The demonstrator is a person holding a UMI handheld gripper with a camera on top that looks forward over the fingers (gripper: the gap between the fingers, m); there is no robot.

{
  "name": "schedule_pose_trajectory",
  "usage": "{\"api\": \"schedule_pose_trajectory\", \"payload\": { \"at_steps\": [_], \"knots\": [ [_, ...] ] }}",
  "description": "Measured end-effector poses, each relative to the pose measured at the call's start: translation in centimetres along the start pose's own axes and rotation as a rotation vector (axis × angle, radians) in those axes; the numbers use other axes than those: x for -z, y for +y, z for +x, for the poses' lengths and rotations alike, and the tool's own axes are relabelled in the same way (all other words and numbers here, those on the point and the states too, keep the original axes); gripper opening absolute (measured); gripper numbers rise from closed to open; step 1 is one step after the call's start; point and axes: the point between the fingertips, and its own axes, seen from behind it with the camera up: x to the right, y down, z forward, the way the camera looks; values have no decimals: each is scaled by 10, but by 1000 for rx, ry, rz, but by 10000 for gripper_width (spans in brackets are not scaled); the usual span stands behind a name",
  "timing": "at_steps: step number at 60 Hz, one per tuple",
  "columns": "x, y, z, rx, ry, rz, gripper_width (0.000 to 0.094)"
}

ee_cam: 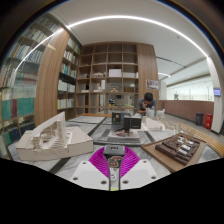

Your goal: Unplug charger

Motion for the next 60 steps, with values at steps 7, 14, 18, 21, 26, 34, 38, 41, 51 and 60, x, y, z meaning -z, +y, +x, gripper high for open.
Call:
{"api": "schedule_pose_trajectory", "payload": {
  "at_steps": [7,14,18,21,26,34,38,41,51,60],
  "knots": [
    [8,21,44,10,41,-88,94],
    [24,107,99,-1,100,-263,109],
    [33,158,118,-11,116,-386,149],
    [39,189,133,-11,137,-457,182],
    [43,219,146,-36,150,-526,249],
    [37,217,150,-68,125,-506,415],
    [37,217,155,-37,139,-516,609],
    [37,218,157,-24,142,-522,681],
    [54,210,154,-41,119,-542,849],
    [103,178,139,-109,103,-505,845]
  ]
}}
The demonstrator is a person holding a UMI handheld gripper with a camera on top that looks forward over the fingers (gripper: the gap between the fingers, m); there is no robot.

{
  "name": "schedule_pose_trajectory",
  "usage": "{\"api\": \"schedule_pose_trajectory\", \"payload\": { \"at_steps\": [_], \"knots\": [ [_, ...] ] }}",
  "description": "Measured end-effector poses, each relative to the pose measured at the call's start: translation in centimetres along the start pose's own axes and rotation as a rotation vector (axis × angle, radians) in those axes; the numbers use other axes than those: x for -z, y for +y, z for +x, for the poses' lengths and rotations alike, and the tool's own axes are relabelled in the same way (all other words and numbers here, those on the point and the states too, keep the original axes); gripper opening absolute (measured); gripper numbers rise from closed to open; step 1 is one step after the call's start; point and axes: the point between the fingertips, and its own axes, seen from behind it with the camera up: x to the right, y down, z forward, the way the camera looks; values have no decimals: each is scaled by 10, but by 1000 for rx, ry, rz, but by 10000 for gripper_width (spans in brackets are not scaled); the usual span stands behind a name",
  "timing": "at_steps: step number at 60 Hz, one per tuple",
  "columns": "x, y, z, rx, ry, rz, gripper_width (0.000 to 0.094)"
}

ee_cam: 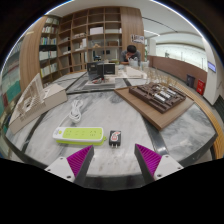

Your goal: Unplug charger

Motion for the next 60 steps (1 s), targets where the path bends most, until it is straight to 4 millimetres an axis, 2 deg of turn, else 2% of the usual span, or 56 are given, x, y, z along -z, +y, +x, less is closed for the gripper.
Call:
{"api": "schedule_pose_trajectory", "payload": {
  "at_steps": [10,16,22,29,40,49,54,60],
  "knots": [
    [85,26,-28,-25,-97,12,842],
    [122,51,-42,7,-127,9,841],
    [143,66,-49,5,-131,34,839],
    [153,74,-54,39,-131,50,838],
    [166,71,-48,127,-103,96,839],
    [169,67,-55,148,-122,112,851],
    [164,72,-49,154,-105,98,851],
    [155,88,-49,153,-114,72,850]
  ]
}}
